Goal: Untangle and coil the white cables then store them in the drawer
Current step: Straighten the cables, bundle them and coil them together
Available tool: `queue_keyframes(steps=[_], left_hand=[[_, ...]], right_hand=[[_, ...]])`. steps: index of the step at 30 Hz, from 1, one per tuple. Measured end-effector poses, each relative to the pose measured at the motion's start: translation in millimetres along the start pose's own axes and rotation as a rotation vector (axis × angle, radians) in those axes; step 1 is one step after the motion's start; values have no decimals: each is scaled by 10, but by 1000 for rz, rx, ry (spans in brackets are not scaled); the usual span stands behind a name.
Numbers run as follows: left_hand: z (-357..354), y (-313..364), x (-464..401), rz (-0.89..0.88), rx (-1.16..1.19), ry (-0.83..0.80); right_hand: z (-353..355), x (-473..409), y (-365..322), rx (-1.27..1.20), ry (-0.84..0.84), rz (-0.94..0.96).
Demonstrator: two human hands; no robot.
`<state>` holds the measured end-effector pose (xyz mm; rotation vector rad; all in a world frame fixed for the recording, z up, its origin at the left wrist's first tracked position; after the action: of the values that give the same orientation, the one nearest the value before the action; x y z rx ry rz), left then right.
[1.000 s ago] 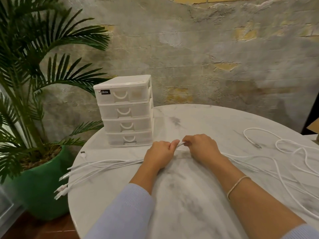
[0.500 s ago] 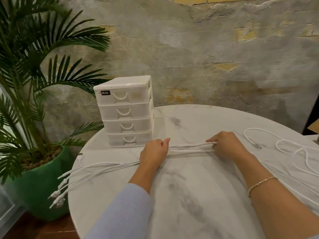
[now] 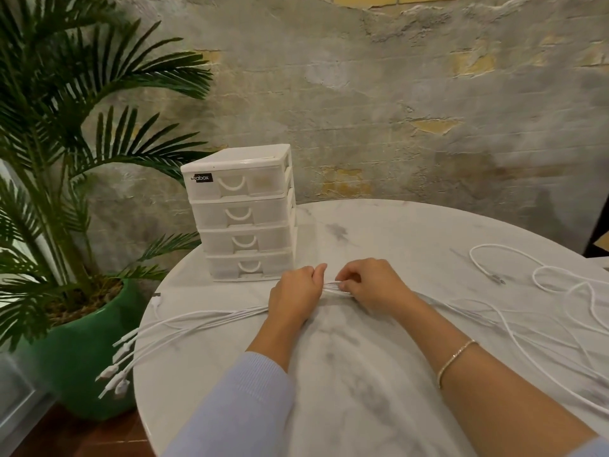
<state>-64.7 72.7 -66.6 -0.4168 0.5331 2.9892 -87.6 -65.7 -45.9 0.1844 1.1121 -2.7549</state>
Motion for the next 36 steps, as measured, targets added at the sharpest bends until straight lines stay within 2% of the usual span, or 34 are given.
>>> queue_keyframes(steps=[15, 22, 25, 30, 32, 34, 36], left_hand=[[-53, -9, -38, 28, -30, -14], [-45, 10, -32, 33, -37, 2], [-31, -8, -27, 45, 11, 6], [-9, -44, -46, 90, 76, 18], [-9, -39, -46, 93, 64, 15], [-10, -37, -39, 94, 66, 14], [-5, -35, -34, 93, 71, 12]], right_hand=[[28, 47, 25, 64, 48, 72], [-65, 48, -35, 380, 13, 187], [-12, 46, 20, 359, 56, 125], [473, 94, 500, 388, 145, -244], [600, 142, 605, 371, 140, -333], [590, 137, 576, 349, 65, -272], [491, 131, 421, 205, 10, -134]])
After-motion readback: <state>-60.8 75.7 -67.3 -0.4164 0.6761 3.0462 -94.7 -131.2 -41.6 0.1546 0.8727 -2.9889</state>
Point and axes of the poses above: each hand's wrist, its own x-axis away from the middle knuckle, its own z-axis out of the back of the hand, y = z × x, the point moved 2 cm from there along -x, towards the middle knuckle, and after that the axes turned 9 degrees about -x, right-handed, at the moved point
